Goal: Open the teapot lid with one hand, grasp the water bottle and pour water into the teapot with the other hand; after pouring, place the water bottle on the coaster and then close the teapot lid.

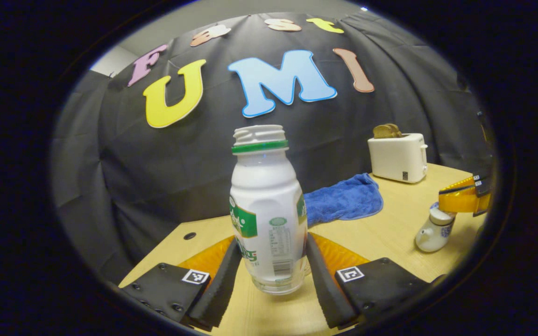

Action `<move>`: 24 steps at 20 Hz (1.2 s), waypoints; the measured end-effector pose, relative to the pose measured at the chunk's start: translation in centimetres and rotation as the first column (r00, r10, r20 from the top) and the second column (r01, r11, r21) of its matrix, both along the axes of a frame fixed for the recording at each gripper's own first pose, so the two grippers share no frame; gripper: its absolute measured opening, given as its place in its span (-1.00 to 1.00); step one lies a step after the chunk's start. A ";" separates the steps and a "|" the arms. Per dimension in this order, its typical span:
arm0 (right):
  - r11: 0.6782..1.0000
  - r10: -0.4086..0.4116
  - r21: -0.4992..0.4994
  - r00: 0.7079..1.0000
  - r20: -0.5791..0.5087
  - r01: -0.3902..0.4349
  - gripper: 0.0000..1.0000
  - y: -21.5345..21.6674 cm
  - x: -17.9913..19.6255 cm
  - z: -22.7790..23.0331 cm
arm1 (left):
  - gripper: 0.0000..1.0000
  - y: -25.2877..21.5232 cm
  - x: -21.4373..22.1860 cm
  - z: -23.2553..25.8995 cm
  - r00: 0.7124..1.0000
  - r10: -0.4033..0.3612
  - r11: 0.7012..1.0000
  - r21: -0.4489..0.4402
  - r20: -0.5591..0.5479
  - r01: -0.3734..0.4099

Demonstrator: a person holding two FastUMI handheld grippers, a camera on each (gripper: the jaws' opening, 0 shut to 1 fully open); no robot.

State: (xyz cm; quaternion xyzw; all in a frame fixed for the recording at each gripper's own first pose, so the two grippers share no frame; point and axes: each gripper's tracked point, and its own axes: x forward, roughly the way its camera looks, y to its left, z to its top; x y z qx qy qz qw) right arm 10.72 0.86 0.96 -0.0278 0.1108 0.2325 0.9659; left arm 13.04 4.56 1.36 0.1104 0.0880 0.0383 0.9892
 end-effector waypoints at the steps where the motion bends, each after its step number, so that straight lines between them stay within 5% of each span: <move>1: 1.000 0.000 -0.002 1.000 -0.010 0.000 -0.99 0.0 -0.2 -0.4 | 0.64 0.2 0.4 -0.1 1.000 0.001 1.000 -0.012 -0.001 -0.001; 10: 1.000 0.002 -0.015 1.000 -0.018 -0.002 -0.99 -0.3 -0.1 -1.2 | 0.80 0.8 3.7 -2.1 0.998 -0.057 0.991 -0.120 -0.014 0.055; 11: 1.000 0.003 -0.014 1.000 -0.019 -0.003 -0.99 -0.3 -0.1 -1.3 | 0.56 0.7 4.0 -2.1 0.998 -0.066 0.990 -0.125 -0.015 0.063; 14: 1.000 0.007 -0.016 1.000 -0.018 -0.008 -0.77 -0.3 -0.1 -1.1 | 0.62 0.2 5.0 -2.3 0.995 -0.096 0.984 -0.152 -0.017 0.092; 15: 1.000 0.015 -0.017 1.000 -0.016 -0.015 -0.68 0.0 -0.3 -1.2 | 0.55 0.2 5.2 -2.4 0.995 -0.103 0.982 -0.161 -0.016 0.099; 16: 1.000 0.006 -0.025 1.000 -0.009 -0.006 0.04 -0.2 -0.2 -1.0 | 0.56 0.4 5.5 -2.3 0.995 -0.104 0.981 -0.167 -0.012 0.100; 19: 1.000 0.010 0.010 1.000 0.013 -0.010 0.27 -0.2 -0.3 -0.2 | 0.56 0.7 6.4 -2.5 0.993 -0.116 0.972 -0.207 -0.015 0.111; 20: 1.000 0.003 0.028 1.000 0.022 -0.004 0.39 -0.4 -0.1 0.4 | 0.80 0.9 6.9 -2.8 0.993 -0.119 0.968 -0.223 -0.020 0.112; 22: 0.997 -0.023 0.068 0.999 0.048 0.020 0.39 -1.1 -0.1 1.6 | 0.79 1.4 7.7 -3.2 0.994 -0.109 0.966 -0.240 -0.029 0.099; 24: 0.991 -0.047 0.126 0.997 0.068 0.038 0.81 -1.9 -0.1 2.7 | 0.56 1.6 8.4 -3.6 0.993 -0.109 0.963 -0.253 -0.034 0.097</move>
